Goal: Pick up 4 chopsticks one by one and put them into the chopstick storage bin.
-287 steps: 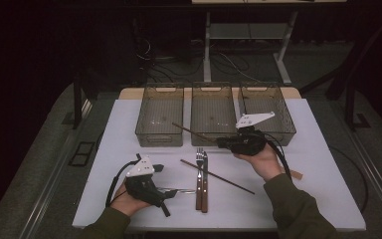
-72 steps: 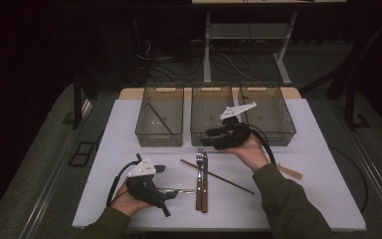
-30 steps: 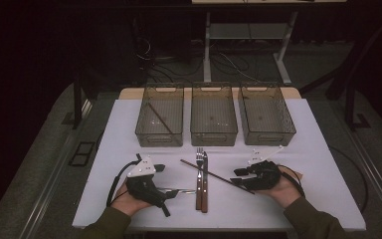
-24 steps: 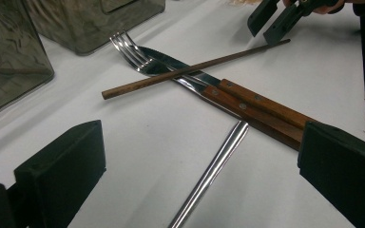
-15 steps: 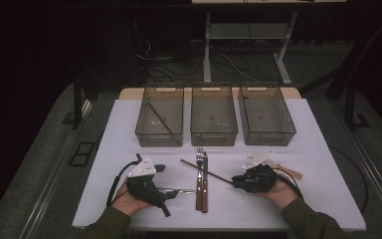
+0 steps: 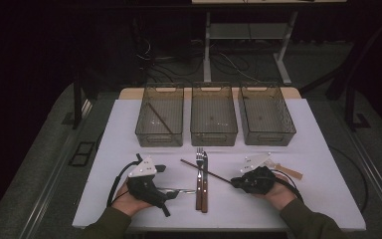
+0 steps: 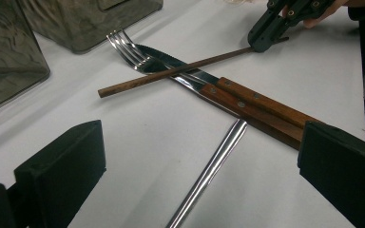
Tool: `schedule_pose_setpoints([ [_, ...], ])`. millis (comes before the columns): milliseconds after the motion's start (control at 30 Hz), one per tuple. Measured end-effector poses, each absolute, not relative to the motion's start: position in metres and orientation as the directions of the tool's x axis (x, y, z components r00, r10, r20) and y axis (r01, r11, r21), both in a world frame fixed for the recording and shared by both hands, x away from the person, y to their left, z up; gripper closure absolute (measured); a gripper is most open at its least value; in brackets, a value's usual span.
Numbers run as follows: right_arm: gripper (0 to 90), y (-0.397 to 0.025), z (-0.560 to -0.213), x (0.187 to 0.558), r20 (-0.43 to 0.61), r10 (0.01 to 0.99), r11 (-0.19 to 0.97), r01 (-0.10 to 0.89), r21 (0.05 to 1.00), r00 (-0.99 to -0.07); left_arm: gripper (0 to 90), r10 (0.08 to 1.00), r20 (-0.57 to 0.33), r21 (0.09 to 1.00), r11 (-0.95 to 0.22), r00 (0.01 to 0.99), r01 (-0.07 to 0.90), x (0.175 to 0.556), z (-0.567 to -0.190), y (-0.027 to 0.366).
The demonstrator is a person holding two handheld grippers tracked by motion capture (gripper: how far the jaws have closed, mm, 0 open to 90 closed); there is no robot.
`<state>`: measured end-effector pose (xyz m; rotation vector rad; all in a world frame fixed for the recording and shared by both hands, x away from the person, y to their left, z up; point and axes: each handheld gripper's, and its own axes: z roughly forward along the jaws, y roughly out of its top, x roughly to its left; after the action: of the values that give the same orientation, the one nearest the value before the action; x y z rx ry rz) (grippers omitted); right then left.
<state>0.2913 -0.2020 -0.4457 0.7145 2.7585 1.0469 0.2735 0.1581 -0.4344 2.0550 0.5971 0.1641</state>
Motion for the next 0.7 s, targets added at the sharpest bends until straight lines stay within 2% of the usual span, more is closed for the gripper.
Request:
schedule_pose_setpoints([
  [700, 85.4, -0.2033, -0.4434, 0.2933, 0.079, 0.476, 0.645, 0.409, 0.645, -0.876, 1.2, 0.473, -0.12, 0.837, -0.425, 0.873, 0.346, 0.2734, -0.4343, 0.1578],
])
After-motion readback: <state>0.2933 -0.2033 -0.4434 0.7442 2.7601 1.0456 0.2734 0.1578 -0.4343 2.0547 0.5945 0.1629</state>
